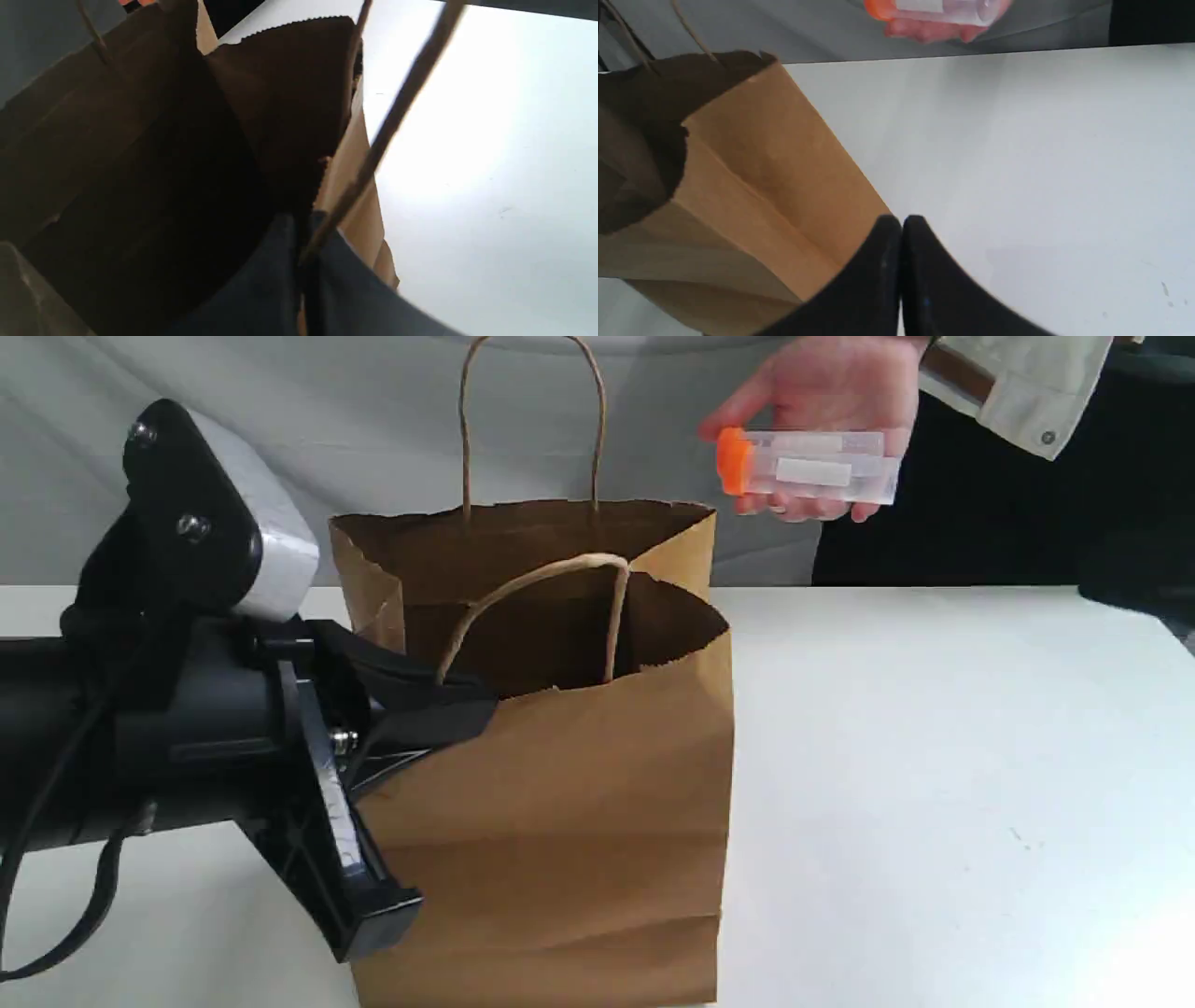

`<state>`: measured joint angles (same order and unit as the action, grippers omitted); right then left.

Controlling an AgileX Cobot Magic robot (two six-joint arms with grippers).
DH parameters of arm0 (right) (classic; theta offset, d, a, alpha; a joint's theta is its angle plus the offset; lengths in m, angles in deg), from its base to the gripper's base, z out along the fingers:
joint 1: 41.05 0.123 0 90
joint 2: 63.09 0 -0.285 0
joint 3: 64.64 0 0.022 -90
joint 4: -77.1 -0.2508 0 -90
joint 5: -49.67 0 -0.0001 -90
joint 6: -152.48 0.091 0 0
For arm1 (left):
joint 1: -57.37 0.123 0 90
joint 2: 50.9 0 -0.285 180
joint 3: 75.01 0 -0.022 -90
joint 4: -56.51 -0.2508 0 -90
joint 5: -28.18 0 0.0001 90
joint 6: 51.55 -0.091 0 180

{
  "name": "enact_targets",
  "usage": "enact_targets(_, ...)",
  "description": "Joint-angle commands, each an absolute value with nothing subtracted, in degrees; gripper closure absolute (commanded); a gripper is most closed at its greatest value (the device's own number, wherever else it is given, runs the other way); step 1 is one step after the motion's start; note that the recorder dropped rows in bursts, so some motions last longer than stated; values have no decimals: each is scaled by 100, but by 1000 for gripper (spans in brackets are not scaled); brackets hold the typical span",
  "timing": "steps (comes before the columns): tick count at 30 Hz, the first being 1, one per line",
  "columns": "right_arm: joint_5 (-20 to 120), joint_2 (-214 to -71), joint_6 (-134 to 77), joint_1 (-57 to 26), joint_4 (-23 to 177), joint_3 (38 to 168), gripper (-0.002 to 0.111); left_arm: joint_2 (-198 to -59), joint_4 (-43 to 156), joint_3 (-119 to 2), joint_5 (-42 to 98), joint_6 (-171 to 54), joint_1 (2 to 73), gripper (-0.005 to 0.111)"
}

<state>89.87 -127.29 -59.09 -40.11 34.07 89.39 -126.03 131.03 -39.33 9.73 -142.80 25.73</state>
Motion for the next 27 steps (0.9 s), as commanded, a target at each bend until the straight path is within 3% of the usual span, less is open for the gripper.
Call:
enact_targets(1, 10010, -13504, -6010, -4046, 3347, 10073, 108, -12602, 13177, -3947, 944, -14347, 2539, 107)
enact_targets(8, 11540, -15149, -6010, -4046, 3347, 12325, 103, -12602, 13177, -3947, 688, -14347, 2539, 107)
enact_targets(13, 11963, -16028, -6010, -3972, 3358, 13327, 73, -12602, 13177, -3947, 429, -14336, 2539, 107)
enact_targets(16, 11963, -16339, -6386, -3672, 3473, 13557, 60, -12602, 13177, -3947, 175, -14336, 2539, 107)
enact_targets(27, 11657, -17432, -6908, -2557, 4842, 14104, 59, -12602, 13210, -3947, 158, -14324, 2539, 107)
